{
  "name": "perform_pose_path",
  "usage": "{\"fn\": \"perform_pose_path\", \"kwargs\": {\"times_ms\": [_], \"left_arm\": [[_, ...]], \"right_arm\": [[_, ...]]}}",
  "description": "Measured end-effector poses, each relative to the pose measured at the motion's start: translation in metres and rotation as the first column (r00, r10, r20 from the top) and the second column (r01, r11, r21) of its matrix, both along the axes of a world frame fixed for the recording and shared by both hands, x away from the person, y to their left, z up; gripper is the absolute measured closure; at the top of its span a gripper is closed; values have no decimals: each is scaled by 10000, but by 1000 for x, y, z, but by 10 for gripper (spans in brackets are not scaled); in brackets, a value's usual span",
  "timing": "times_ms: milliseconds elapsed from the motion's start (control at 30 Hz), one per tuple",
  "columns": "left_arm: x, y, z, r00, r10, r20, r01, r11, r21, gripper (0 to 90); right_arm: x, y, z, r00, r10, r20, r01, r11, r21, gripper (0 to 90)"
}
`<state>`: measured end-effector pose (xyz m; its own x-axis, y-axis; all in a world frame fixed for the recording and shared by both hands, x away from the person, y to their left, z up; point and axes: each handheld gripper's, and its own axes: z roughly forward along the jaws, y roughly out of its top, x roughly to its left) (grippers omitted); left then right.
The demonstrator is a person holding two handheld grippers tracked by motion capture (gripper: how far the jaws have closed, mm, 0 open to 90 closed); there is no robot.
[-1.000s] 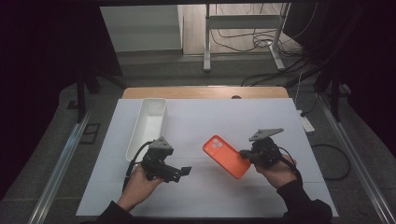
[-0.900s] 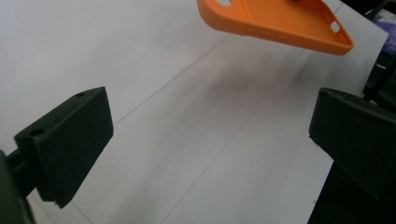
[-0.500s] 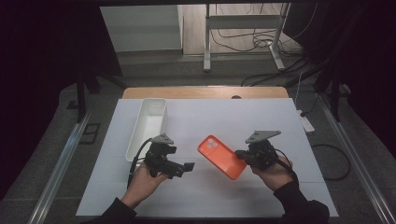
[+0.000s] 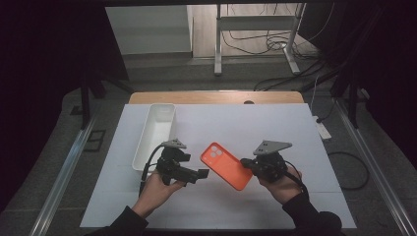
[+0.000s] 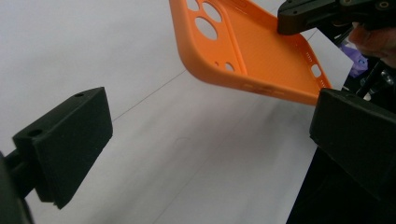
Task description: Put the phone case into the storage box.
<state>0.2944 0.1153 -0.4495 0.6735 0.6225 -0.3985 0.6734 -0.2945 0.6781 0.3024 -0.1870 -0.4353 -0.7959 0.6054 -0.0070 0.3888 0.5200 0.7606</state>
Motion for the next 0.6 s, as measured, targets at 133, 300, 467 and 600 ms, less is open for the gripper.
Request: {"fn": "perform_pose_path", "kwargs": {"times_ms": [133,300,467,600], "left_arm": [[2,-3,0,9998,24,-198,-29,9997,-225,0],[6,-6,-2,9987,-42,-508,13,9984,-573,3],[10,-11,-5,9951,-70,-985,-10,9968,-804,34],[12,-16,-8,9931,-125,-1164,19,9958,-912,69]], "right_arm": [[-2,2,0,9999,11,103,-11,10000,13,892],[-4,6,-2,9998,138,141,-140,9998,127,892],[-6,11,-3,9995,221,215,-225,9996,189,892],[-7,12,-2,9992,268,298,-275,9993,244,892]]}}
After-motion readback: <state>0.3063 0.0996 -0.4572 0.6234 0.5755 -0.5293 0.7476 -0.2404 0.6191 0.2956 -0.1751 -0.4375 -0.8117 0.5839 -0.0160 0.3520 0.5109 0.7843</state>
